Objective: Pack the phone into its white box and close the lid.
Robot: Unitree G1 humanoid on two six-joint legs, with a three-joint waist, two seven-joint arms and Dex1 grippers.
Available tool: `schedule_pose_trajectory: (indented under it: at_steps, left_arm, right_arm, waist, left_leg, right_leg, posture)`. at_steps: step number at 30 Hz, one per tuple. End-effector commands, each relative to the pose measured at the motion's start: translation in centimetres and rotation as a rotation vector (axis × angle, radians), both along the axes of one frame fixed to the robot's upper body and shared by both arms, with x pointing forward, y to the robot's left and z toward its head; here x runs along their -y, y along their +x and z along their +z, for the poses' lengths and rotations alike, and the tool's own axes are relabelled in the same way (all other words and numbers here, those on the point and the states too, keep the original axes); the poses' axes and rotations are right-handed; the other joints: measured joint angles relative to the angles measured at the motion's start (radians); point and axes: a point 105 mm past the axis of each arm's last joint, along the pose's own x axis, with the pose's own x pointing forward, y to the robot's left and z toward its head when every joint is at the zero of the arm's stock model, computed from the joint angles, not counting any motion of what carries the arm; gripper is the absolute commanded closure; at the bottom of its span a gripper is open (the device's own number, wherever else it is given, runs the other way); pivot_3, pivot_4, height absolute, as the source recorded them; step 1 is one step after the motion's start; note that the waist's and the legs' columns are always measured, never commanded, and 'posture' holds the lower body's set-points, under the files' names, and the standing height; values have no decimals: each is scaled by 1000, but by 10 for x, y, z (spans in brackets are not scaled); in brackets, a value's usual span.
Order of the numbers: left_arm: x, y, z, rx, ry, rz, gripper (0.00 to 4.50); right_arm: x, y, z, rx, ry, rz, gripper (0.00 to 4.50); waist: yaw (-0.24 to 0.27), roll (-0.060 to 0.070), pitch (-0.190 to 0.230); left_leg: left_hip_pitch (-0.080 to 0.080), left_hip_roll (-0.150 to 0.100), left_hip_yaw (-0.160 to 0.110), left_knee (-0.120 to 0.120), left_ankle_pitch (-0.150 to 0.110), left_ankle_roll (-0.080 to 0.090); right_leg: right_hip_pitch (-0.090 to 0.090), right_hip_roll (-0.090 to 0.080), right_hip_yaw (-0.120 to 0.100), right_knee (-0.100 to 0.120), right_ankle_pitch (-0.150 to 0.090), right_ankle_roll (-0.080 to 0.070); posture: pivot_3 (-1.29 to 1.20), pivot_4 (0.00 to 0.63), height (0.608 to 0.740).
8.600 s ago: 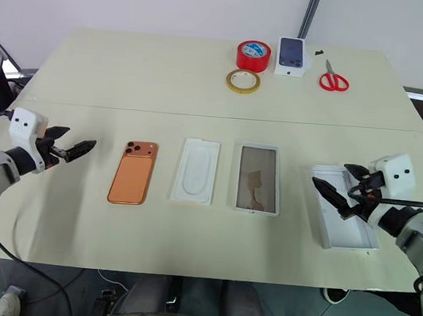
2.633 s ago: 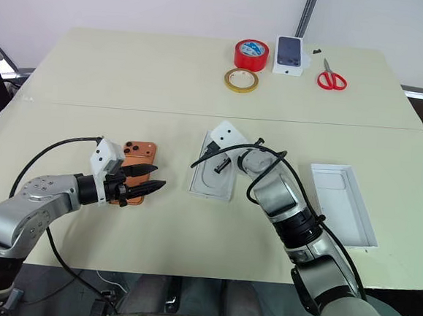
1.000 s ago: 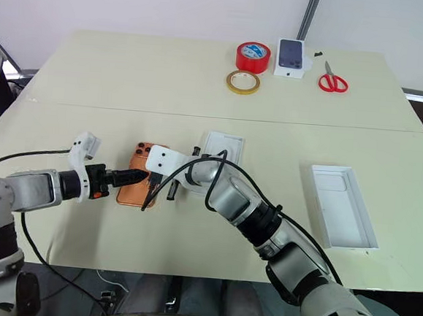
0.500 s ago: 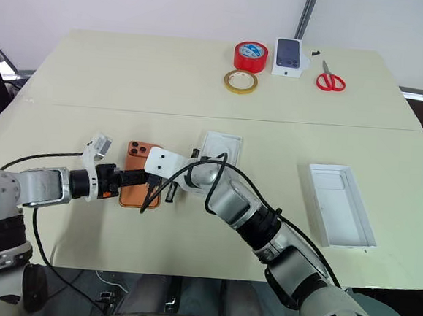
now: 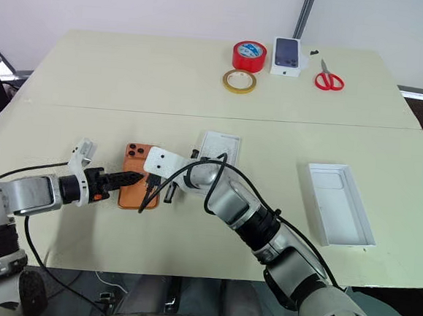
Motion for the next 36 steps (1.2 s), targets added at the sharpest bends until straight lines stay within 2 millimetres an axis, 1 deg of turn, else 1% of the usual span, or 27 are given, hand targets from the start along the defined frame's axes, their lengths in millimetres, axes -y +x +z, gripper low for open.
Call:
schedule_pose_trajectory:
  at_steps: [1, 5, 7, 9, 12, 13, 15, 17, 18, 21, 22, 24, 27, 28, 30, 31, 33, 36]
  left_arm:
    - [-8, 0, 8, 22, -28, 30, 2809]
    - [-6, -3, 6, 12, -61, 31, 2809]
    - [-4, -4, 4, 8, -74, 28, 2809]
    - [-2, -4, 5, 14, -93, 30, 3367]
    - [-2, -3, 11, 34, -148, 42, 4482]
    - [-1, -3, 13, 38, -165, 44, 4482]
    - [2, -1, 25, 75, -216, 44, 4482]
    - [6, 1, 34, 98, -222, 41, 4482]
    - [8, 1, 36, 100, -220, 42, 4482]
    - [24, 9, 61, 157, -273, 17, 4482]
    - [29, 11, 67, 167, -285, 9, 4482]
    - [39, 15, 73, 174, -286, -19, 4482]
    - [67, 23, 76, 159, -300, -87, 4482]
    - [72, 24, 77, 154, -303, -100, 4482]
    - [91, 29, 73, 120, -308, -146, 4482]
    - [100, 33, 71, 106, -310, -163, 4482]
    - [110, 38, 69, 89, -314, -177, 4482]
    - [127, 46, 59, 69, -279, -213, 4482]
  right_arm:
    - [1, 1, 26, 15, 85, -12, 4500]
    - [11, -1, 45, 24, 140, -30, 4500]
    - [15, -1, 50, 31, 148, -37, 4500]
    - [19, -2, 55, 35, 160, -46, 4500]
    - [34, -7, 66, 52, 185, -51, 4500]
    - [38, -9, 69, 56, 190, -50, 4500]
    - [51, -18, 77, 64, 219, -29, 4500]
    - [66, -24, 82, 66, 240, -23, 4500]
    - [70, -26, 82, 67, 244, -25, 4500]
    - [102, -30, 90, 107, 277, -51, 4500]
    - [109, -33, 92, 112, 284, -52, 4500]
    - [122, -39, 90, 85, 289, -46, 4500]
    - [146, -45, 83, 34, 291, -79, 4500]
    - [150, -46, 82, 28, 290, -84, 4500]
    - [159, -48, 81, 9, 313, -113, 4500]
    - [163, -49, 81, 6, 321, -121, 4500]
    - [166, -50, 81, 5, 326, -131, 4500]
    - [173, -54, 84, 6, 342, -154, 4500]
  waist:
    - [2, 0, 0]
    - [3, -1, 1]
    - [3, -1, 1]
    - [2, -1, 1]
    - [7, -1, 0]
    - [6, -1, 0]
    - [6, -2, 0]
    - [8, -3, 1]
    - [8, -3, 1]
    - [11, -4, 2]
    - [14, -4, 2]
    - [10, -4, 2]
    - [11, -4, 2]
    - [11, -4, 2]
    - [9, -4, 2]
    - [8, -4, 2]
    - [7, -4, 2]
    - [10, -4, 2]
  left_leg:
    - [0, 0, 0, 0, 0, 0]
    - [-1, 0, 0, 0, 0, 0]
    - [-1, 0, 0, 0, 0, 0]
    - [-1, 0, 0, -1, 0, 0]
    - [-1, 0, 0, -1, 0, 0]
    - [-1, 0, 0, -1, 0, 0]
    - [-1, 0, 0, -2, 0, 0]
    - [-1, 0, 0, -3, 0, 0]
    - [-1, 0, 0, -4, 0, 0]
    - [-1, 0, 0, -4, -1, 2]
    - [-1, 0, 0, -4, -2, 4]
    - [-1, -1, 0, -4, -2, 4]
    - [0, -1, 0, -4, -2, 4]
    - [0, -1, 0, -4, -2, 4]
    - [0, -1, 0, -4, -2, 4]
    - [0, -1, 0, -4, -2, 3]
    - [0, -1, 0, -3, 1, 0]
    - [0, -1, 0, -3, 1, -1]
  right_leg:
    - [0, 0, 0, 0, 0, 0]
    - [-1, 0, 0, 0, 0, 0]
    - [-1, 0, 0, 0, 0, 0]
    - [-1, 0, 0, 0, 0, 0]
    - [-1, -1, 0, -1, 0, 0]
    - [-1, -1, 0, -1, 0, 0]
    - [-1, -1, 0, -1, 0, 0]
    - [-1, -2, 0, -2, 0, 0]
    - [-1, -1, 0, -2, 0, 0]
    - [-1, -2, 0, -2, 0, 0]
    - [-1, -2, 0, -3, 0, 0]
    - [0, -2, 0, -3, 0, 0]
    - [1, -2, 0, -4, 0, 0]
    - [1, -1, 0, -4, 0, 0]
    - [2, -1, 0, -4, 0, 0]
    - [2, -1, 0, -4, 0, 0]
    - [2, 0, 0, -4, 0, 0]
    - [2, 1, 0, -4, 0, 0]
  posture:
    - [0, 150, 740]
    - [0, 150, 740]
    - [0, 150, 740]
    - [0, 150, 740]
    - [0, 150, 740]
    - [0, 150, 740]
    - [0, 150, 740]
    - [0, 150, 740]
    - [0, 150, 740]
    - [0, 150, 740]
    - [0, 150, 740]
    - [0, 150, 740]
    - [0, 150, 740]
    - [0, 150, 740]
    - [0, 150, 740]
    - [0, 150, 740]
    - [0, 150, 740]
    - [0, 150, 740]
